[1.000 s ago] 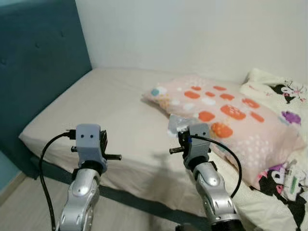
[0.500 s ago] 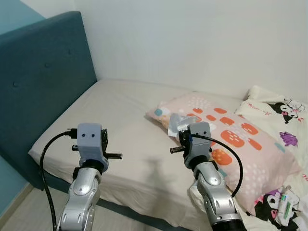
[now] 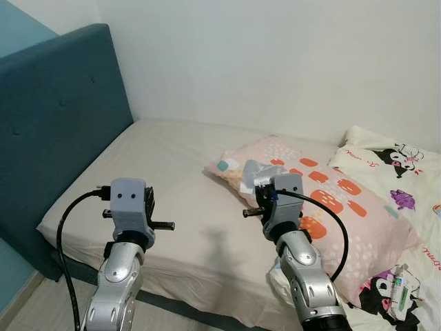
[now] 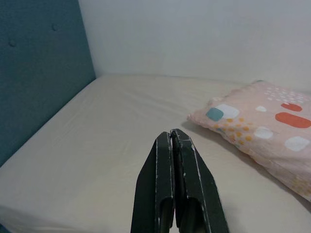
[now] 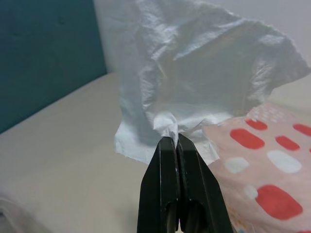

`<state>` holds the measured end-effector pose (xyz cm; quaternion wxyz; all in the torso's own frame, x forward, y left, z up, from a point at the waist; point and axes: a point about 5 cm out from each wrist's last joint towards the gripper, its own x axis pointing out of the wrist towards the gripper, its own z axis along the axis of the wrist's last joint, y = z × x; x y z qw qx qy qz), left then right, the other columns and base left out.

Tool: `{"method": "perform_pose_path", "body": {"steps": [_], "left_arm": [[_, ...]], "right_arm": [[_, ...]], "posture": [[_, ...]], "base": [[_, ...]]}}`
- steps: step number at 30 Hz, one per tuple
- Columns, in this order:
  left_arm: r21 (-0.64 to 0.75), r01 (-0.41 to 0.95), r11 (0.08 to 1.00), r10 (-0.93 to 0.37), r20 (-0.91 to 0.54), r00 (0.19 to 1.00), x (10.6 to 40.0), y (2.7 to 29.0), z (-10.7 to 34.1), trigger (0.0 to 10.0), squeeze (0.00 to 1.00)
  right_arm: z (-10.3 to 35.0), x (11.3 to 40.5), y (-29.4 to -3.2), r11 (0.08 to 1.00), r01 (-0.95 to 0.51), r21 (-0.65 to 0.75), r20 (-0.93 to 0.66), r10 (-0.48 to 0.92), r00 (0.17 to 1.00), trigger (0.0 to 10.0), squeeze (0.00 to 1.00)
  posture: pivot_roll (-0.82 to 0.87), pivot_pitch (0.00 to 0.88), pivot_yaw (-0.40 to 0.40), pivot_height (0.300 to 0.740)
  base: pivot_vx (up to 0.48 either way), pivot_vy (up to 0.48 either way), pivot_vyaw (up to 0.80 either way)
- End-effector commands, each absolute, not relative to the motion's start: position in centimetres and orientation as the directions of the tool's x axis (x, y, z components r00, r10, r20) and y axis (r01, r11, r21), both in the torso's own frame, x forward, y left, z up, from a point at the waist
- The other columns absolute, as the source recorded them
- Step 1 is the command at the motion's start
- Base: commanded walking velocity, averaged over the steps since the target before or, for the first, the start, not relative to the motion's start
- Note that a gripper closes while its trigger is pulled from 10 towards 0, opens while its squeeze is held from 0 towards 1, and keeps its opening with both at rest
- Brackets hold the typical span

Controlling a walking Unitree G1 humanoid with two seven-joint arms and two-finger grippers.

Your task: Clean up the room

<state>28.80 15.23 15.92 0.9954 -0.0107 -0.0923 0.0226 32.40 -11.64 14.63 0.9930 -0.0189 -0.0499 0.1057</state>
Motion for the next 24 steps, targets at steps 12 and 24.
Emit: {"method": "perform_pose_path", "body": {"steps": [12, 24], "left_arm": [[-0.036, -0.019, 0.999, 0.022, 0.085, 0.996, 28.7, 14.5, 13.2, 10.0, 0.00], [0.029, -0.085, 0.996, 0.085, -0.003, 0.996, 28.3, 16.1, 10.8, 10.0, 0.00]], "right_arm": [[11.8, 32.1, -12.0, 0.985, -0.169, 0.031, -0.017, 0.170, 0.985, 10.0, 0.00], [8.6, 31.8, -13.3, 0.982, -0.178, -0.061, -0.140, 0.168, 0.976, 10.0, 0.00]], "posture": [[-0.05, 0.076, -0.037, 0.740], [-0.04, 0.097, -0.028, 0.740]], "base": [[0.000, 0.000, 0.00], [0.000, 0.000, 0.00]]}}
